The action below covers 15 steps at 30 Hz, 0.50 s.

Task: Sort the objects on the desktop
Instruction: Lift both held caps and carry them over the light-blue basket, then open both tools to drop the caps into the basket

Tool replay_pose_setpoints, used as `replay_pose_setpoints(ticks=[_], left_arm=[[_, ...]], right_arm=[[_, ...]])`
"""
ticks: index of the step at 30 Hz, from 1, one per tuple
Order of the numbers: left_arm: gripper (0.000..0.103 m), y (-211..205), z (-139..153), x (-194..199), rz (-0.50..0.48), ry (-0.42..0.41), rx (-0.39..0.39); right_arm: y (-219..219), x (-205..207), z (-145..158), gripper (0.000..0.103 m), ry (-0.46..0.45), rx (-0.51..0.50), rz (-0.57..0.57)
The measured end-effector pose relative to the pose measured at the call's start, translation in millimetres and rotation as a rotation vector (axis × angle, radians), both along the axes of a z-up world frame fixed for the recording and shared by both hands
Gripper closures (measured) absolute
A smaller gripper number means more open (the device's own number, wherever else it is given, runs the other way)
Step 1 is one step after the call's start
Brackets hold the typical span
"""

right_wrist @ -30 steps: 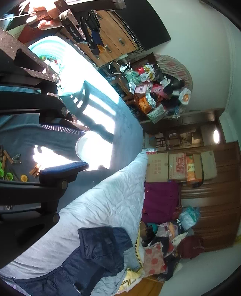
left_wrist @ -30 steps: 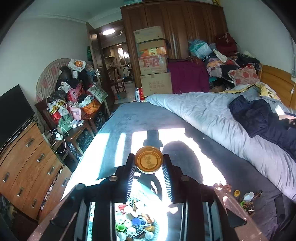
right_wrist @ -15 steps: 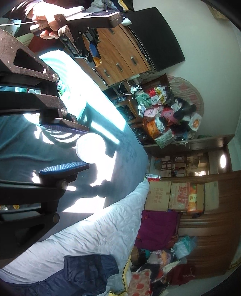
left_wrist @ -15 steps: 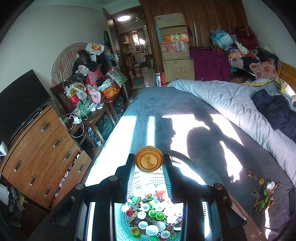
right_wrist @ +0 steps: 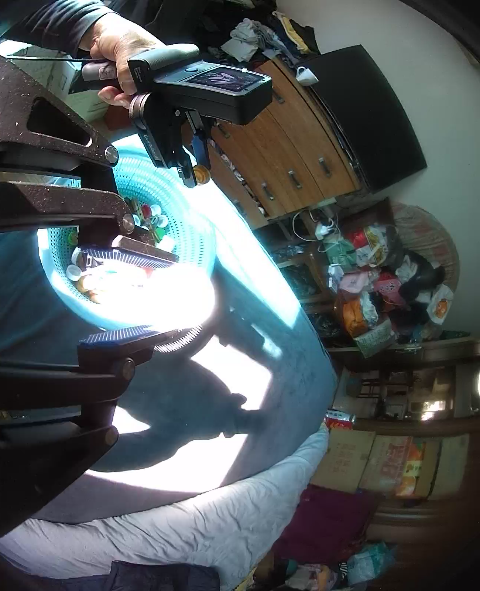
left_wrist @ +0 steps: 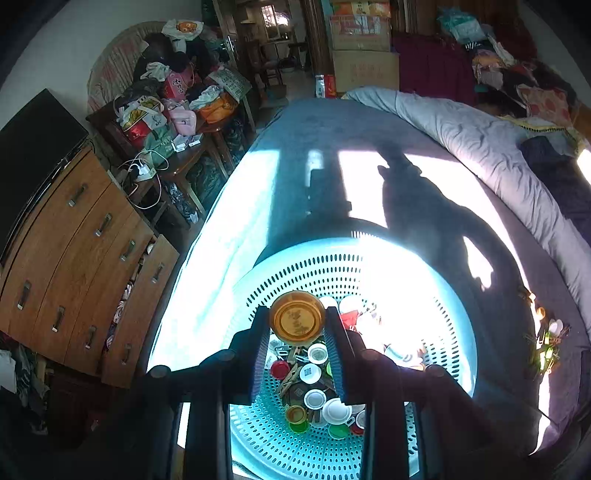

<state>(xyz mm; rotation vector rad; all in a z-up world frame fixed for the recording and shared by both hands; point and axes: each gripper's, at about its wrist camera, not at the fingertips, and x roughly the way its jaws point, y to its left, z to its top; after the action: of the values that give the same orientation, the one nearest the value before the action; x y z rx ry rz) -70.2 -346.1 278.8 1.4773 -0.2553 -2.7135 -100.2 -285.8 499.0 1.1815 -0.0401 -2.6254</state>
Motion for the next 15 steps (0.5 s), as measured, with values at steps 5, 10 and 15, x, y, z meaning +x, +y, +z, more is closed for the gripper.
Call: replay_pose_setpoints(ticks=[5, 10, 15], left_arm=[[0.072, -8, -20, -8, -0.006, -0.063, -0.003], [0.072, -16, -33, -12, -0.013, -0.082, -0.004], [0.072, -21, -40, -17, -0.005, -0.089, 0.008]], right_arm=[[-21, -25, -35, 0.073, -0.105, -0.012, 0.053], [-35, -32, -54, 0.073, -0.144, -0.005, 0.087], [-45, -39, -57, 0.073, -0.150, -0.001, 0.104]])
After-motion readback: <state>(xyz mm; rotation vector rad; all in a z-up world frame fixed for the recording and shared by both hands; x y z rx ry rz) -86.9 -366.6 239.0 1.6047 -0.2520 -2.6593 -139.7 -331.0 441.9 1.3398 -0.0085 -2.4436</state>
